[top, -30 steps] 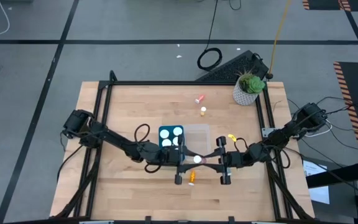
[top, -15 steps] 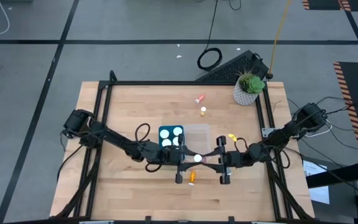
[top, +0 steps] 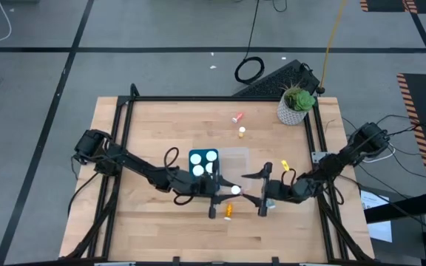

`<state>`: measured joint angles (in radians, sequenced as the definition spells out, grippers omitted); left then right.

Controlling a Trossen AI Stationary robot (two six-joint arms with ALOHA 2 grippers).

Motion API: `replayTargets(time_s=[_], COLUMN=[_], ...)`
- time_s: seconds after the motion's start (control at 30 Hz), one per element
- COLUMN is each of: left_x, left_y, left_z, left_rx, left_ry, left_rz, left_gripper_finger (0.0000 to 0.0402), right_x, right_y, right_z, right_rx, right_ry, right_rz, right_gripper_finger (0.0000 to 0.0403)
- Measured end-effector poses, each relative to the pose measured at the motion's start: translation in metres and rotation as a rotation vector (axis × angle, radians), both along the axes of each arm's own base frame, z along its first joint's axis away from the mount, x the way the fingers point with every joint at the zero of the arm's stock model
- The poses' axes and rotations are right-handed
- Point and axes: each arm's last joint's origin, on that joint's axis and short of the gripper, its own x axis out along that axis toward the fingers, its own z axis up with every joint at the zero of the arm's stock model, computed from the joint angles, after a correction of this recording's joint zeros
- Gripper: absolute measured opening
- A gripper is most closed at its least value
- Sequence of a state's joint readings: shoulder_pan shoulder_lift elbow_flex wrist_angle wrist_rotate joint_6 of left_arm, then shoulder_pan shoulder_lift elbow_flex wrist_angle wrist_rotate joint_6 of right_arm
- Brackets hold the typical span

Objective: Pick and place medicine bottles into bin by pill shape (circle, oval)
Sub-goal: Put the small pink pill bottle into the transparent bin

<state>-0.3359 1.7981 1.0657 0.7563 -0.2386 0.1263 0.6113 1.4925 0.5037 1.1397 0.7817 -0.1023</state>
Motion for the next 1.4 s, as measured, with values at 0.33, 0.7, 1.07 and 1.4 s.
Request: replayTargets(time_s=[0.33,0.7,1.07,1.4], left_x=[-0.001,-0.004,-0.003,-0.003], left_y=[0.001,0.002,0.016,0.017], left_z=[-0.018,-0.032,-0.04,-0.041], left_rx=[0.005,-0.036,-0.086,-0.098], left_ry=[0.186,0.334,0.422,0.437], left_rz=[0.004,0.021,0.073,0.08], left_gripper_finger=[0.0108,0.0108,0.0108,0.0108], right_x=[-0.006,0.013,0.051,0.065], right_y=[0.008,0.009,-0.005,-0.009], right_z=[0.008,0.092,0.081,0.069], right_rx=[0.238,0.239,0.193,0.106], right_ry=[0.247,0.5,0.617,0.645], right_rz=[0.031,-0.045,0.106,0.117], right_gripper_finger=[0.0322,0.0316,0.0315,0.0308])
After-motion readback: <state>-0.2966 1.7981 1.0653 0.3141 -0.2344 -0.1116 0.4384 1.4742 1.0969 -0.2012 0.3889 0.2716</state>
